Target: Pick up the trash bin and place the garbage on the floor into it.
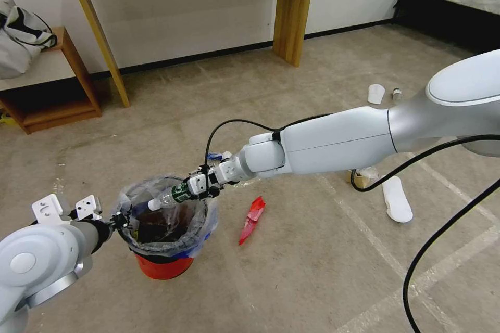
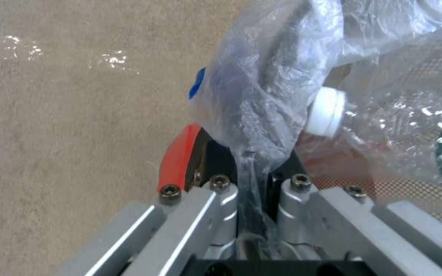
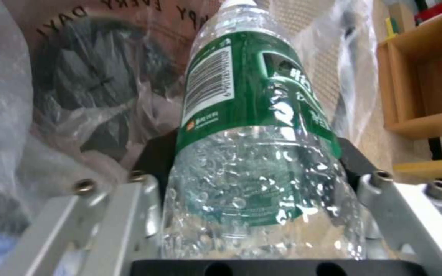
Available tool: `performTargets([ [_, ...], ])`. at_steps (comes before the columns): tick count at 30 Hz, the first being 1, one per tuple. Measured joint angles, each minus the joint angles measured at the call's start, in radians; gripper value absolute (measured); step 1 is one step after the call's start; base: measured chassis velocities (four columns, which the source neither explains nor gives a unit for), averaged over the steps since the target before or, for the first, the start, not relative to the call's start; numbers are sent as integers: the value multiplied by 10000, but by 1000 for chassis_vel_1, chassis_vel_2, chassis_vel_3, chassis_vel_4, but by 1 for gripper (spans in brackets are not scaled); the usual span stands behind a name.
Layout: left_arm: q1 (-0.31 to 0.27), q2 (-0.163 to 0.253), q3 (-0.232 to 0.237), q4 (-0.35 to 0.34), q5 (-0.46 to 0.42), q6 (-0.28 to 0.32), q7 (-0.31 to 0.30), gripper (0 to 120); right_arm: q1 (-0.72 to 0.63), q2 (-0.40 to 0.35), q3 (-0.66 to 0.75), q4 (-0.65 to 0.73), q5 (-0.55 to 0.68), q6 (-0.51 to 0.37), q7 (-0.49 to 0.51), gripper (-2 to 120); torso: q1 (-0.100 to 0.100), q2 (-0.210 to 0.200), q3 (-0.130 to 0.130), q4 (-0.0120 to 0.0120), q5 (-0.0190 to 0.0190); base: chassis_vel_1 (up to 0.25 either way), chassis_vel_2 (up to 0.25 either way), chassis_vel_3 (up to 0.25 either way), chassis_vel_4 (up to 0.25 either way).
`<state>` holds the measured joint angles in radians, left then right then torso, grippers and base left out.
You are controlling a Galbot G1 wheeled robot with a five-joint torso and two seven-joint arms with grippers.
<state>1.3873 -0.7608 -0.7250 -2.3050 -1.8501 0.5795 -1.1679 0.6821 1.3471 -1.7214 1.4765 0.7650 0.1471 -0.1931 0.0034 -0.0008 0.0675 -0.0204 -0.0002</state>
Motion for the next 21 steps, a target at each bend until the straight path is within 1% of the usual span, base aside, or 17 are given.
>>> performTargets([
  [1, 0, 0, 0, 0, 0, 0, 0, 4, 0, 0, 0, 0, 0, 0, 0, 54, 0, 0, 0, 0, 0, 0, 0, 0, 0],
  [3, -15, 13, -2, -3, -6, -8, 0, 4, -15, 58, 11, -43, 10, 87, 1, 63, 0, 0, 0, 0, 0, 0, 0, 0, 0],
  [4, -16, 3, -2, -19, -6, -12, -6, 4, -25, 108, 30, -86, 9, 102, 2, 70, 0, 0, 1, 0, 0, 0, 0, 0, 0],
  [5, -16, 3, -2, -19, -6, -12, -6, 4, -25, 108, 30, -86, 9, 102, 2, 70, 0, 0, 1, 0, 0, 0, 0, 0, 0],
  [6, -13, -11, -3, -31, -3, -15, -15, 4, -32, 154, 51, -129, 10, 150, 8, 75, 0, -1, 0, 0, 0, 0, 0, 0, 0],
  [7, -13, -11, -3, -31, -3, -15, -15, 4, -32, 154, 51, -129, 10, 150, 8, 75, 0, -1, 0, 0, 0, 0, 0, 0, 0],
  [10, 3, -27, -2, -29, 8, -23, -28, 4, -32, 232, 99, -170, 42, 250, 29, 90, 0, 0, 0, 1, -1, 0, 0, 0, 0],
  [11, 3, -27, -2, -29, 8, -23, -28, 4, -32, 232, 99, -170, 42, 250, 29, 90, 0, 0, 0, 1, -1, 0, 0, 0, 0],
  [13, -4, -13, -3, -18, 7, -28, -30, 4, -18, 256, 131, -171, 90, 295, 39, 97, 0, 0, 0, 1, -1, 0, 0, 0, 0],
  [16, -38, 56, -6, -10, -3, -41, -30, 4, 14, 264, 181, -172, 165, 413, 52, 100, 0, 0, 0, 0, -1, 0, 0, 0, 0],
  [21, -58, 84, -17, 2, -10, -45, -35, 4, 73, 258, 186, -119, 253, 520, 46, 100, 0, 0, 0, 0, 0, 0, 0, 0, 0],
])
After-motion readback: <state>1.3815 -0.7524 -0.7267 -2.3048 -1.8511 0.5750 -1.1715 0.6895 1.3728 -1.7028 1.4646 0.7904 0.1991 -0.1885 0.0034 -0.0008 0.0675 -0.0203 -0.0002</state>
